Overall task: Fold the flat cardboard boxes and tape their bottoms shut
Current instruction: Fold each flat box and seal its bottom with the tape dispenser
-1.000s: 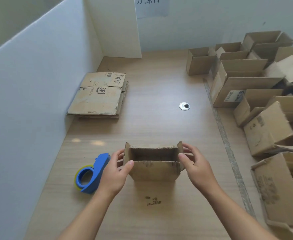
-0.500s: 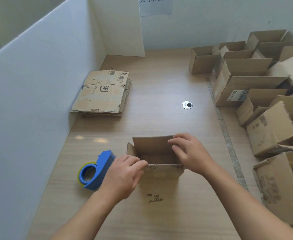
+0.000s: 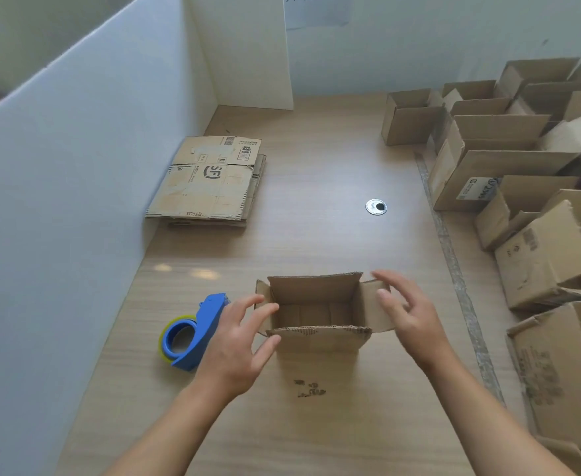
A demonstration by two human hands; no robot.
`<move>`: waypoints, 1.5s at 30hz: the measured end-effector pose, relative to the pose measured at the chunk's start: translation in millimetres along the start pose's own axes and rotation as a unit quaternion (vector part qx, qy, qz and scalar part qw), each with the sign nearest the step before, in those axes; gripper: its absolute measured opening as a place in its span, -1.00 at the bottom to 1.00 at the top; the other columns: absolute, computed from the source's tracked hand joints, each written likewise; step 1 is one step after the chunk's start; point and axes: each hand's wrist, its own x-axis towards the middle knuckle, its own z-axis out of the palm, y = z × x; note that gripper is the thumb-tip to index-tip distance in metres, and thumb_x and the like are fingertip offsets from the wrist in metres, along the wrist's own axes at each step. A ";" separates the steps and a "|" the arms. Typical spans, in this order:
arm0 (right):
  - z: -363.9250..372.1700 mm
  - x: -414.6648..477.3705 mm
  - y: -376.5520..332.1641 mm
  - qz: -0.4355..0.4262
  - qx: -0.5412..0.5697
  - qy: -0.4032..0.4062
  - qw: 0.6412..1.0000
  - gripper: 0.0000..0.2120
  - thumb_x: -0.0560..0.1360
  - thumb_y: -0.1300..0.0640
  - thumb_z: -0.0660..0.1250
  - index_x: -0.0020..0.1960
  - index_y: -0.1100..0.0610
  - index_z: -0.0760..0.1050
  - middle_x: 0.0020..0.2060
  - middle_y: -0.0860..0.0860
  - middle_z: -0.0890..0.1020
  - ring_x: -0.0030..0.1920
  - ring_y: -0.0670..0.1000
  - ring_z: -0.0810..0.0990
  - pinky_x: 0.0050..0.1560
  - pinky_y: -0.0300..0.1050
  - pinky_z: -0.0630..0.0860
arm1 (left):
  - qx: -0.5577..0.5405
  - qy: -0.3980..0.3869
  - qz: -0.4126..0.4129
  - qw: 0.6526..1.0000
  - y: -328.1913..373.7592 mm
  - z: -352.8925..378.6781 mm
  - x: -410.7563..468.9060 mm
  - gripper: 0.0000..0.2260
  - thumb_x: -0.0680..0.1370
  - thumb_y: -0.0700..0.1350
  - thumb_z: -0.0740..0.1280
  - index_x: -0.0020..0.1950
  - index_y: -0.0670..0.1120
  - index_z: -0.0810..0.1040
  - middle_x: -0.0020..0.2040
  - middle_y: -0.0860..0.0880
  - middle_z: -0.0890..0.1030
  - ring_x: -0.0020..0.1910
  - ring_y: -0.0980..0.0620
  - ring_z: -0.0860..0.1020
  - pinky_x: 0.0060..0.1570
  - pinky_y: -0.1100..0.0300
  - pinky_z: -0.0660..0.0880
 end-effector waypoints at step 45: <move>-25.9 184.0 7.5 0.083 0.107 0.227 0.964 -0.33 0.31 0.24 0.60 0.31 -0.07 0.40 0.12 -0.08 0.64 0.15 -0.04 0.62 0.19 0.04 0.57 | -0.140 -0.166 -0.090 0.972 27.2 13.3 306.6 -0.32 0.49 0.11 0.45 0.54 0.05 0.26 0.25 0.03 0.50 0.16 0.04 0.50 0.16 0.14 0.45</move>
